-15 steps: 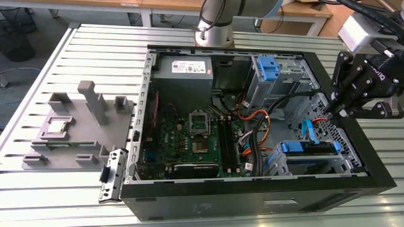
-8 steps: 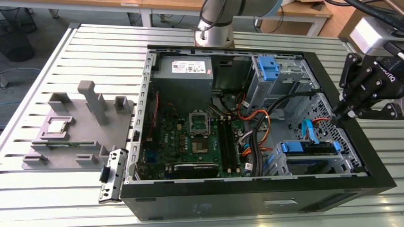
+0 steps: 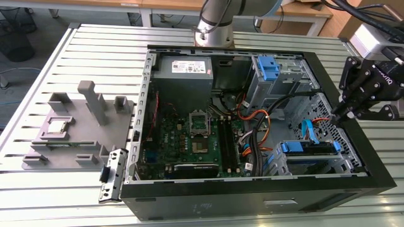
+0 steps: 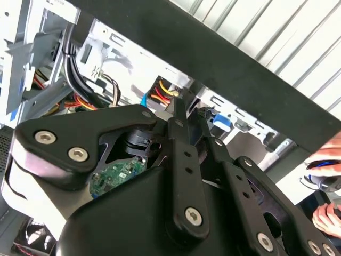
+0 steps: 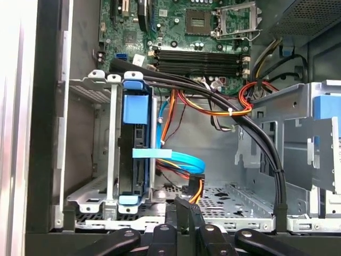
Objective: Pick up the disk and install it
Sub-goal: 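Insert the second disk wire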
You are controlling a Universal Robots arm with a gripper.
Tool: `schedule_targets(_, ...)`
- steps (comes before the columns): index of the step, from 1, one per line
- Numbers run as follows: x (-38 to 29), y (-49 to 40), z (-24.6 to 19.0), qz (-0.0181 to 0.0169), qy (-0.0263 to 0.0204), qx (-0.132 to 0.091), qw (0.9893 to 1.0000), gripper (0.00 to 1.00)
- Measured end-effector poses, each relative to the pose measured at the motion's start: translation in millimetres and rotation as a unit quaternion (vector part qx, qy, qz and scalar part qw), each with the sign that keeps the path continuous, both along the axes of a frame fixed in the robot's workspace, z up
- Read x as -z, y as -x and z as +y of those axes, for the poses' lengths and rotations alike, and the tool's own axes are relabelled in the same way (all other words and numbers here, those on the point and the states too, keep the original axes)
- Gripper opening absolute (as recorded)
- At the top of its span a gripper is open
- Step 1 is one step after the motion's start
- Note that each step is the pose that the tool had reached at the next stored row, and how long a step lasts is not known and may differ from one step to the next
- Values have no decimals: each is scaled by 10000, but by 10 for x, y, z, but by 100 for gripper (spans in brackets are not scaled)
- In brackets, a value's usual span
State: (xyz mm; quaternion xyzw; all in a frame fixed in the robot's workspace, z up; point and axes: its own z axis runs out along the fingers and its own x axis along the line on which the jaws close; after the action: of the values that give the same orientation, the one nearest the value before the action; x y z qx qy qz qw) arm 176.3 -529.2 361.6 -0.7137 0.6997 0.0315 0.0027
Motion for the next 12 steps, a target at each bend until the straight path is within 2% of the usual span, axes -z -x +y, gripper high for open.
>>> schedule_targets(4, 49, -29, 28, 20, 1, 0, 10000, 24)
schedule_targets(12, 140, -33, 34, 45, 20, 0, 10000, 24)
